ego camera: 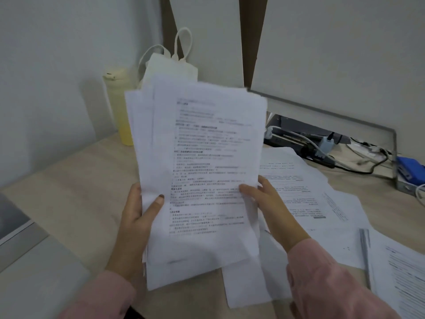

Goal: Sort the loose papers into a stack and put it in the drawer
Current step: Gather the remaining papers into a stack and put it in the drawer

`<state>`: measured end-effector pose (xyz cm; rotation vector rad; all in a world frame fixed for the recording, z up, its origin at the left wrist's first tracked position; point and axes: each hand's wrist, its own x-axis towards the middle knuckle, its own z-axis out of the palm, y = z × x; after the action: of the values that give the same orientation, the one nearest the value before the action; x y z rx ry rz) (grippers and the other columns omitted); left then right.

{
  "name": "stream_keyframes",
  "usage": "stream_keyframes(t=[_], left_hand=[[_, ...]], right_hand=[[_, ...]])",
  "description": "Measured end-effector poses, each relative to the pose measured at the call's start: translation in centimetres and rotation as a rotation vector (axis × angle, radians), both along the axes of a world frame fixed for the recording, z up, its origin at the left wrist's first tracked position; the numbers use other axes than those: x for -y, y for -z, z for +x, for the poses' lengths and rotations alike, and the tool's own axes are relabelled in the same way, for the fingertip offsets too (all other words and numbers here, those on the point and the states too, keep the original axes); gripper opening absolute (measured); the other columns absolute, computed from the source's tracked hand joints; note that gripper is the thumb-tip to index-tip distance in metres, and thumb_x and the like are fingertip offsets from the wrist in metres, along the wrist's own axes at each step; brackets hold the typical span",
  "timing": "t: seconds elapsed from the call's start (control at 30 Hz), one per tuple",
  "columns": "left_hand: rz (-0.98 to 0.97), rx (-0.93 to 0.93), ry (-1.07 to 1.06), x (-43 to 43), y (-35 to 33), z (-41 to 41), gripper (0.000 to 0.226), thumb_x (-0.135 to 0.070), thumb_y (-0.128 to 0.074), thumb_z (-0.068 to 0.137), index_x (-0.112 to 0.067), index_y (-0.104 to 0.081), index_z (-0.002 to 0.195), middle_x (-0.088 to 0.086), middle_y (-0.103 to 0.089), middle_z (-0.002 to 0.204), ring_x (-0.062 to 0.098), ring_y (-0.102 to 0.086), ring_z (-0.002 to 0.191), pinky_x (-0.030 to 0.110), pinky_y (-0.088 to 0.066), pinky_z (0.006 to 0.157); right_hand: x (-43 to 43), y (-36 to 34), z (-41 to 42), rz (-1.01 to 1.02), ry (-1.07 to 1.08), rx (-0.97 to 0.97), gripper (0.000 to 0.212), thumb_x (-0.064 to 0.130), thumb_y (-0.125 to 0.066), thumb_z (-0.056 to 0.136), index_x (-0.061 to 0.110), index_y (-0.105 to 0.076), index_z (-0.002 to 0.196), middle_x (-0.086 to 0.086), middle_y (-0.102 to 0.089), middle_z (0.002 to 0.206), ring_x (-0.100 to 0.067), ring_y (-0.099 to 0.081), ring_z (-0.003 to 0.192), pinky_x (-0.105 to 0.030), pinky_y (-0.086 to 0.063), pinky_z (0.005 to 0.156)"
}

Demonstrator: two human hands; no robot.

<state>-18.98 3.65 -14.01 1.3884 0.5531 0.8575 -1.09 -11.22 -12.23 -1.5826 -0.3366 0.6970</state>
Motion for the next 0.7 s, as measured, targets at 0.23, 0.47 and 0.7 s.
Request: stream_keyframes(t=[0.23,0.47,0.7], left_hand=[[0.172,0.119,0.05,-1.0,-6.1,1.3,0.036,0.009,-0.048,0.087,-0.023,-0.057,0.1,-0.018,-0.072,0.089,-0.005,-0.065,0.086,0.01,-0.051,0.071],[0.19,0.068,0.138,0.9,-5.4,2.4,0.037,0.007,-0.05,0.087,-0.022,-0.055,0.11,-0.025,-0.071,0.091,-0.008,-0.065,0.089,0.007,-0.049,0.071],[0.192,0.137,0.102,2.7,-5.6,2.2,0.033,0.006,-0.05,0.087,-0.016,-0.055,0.112,-0.028,-0.07,0.089,-0.009,-0.065,0.087,0.007,-0.049,0.069]], right_hand=[[2.3,-6.0,0.1,0.286,0.04,0.252,0.03,0.007,-0.051,0.089,0.018,-0.063,0.115,0.004,-0.071,0.111,-0.012,-0.066,0.102,-0.028,-0.052,0.088],[3.6,-3.8,-1.7,0.187,0.08,0.174,0.029,0.002,-0.049,0.087,0.017,-0.064,0.107,0.003,-0.071,0.104,-0.016,-0.064,0.103,-0.028,-0.05,0.088],[5.6,-4.4,-2.4,0.307,0.152,0.228,0.026,0.002,-0.046,0.086,0.016,-0.066,0.097,0.008,-0.07,0.092,-0.008,-0.063,0.091,-0.02,-0.051,0.076]])
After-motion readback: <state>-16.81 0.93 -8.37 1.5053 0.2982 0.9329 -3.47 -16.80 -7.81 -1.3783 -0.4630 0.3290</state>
